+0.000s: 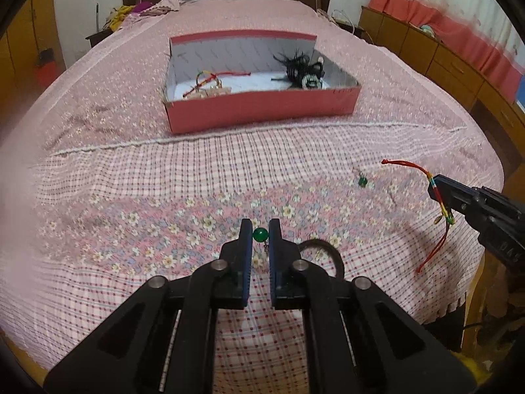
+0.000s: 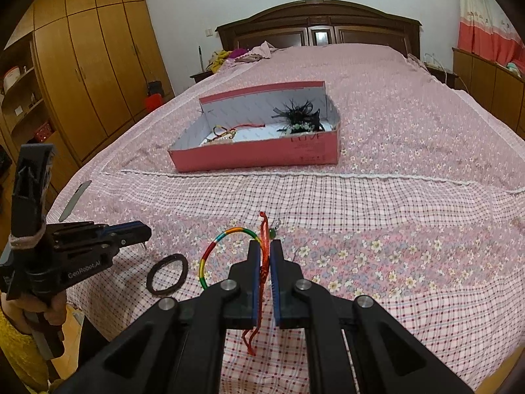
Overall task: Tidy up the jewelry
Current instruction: 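Carry the rainbow bracelet and green earring over the shoebox with both grippers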
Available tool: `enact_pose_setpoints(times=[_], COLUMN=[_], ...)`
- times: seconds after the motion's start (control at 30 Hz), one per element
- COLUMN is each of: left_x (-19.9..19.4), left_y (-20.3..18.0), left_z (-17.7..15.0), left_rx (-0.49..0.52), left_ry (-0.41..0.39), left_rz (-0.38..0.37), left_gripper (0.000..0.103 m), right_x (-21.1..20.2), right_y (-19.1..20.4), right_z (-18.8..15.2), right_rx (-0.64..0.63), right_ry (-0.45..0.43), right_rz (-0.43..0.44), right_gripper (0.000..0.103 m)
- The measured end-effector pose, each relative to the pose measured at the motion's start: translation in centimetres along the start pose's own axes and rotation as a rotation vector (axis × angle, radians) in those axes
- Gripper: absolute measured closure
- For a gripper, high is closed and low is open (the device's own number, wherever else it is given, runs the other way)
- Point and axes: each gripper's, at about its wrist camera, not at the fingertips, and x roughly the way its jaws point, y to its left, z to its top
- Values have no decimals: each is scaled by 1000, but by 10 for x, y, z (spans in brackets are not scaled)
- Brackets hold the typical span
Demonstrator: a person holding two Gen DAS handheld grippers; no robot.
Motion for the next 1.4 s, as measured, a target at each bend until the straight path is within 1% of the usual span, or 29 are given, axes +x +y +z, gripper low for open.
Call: enact_pose_setpoints(times=[0.53,0.83,1.17,1.4], left_x=[-13,-18,-15,-8], left_y=[4,7,12,17], left_z=[38,63,94,120], left_rx=[-1,5,21,25], left_ry=[-72,-117,-161,-183], left_rz=[18,25,33,41], left_gripper=[102,102,102,102], right_x=[-8,-3,6,18], right_y=[6,6,11,11], right_z=[32,54,76,103], right_rx=[-37,-50,-90,-93], right_ry=[-55,-72,-76,-103], right_rz=[7,12,-8,-16], right_gripper=[96,96,96,96])
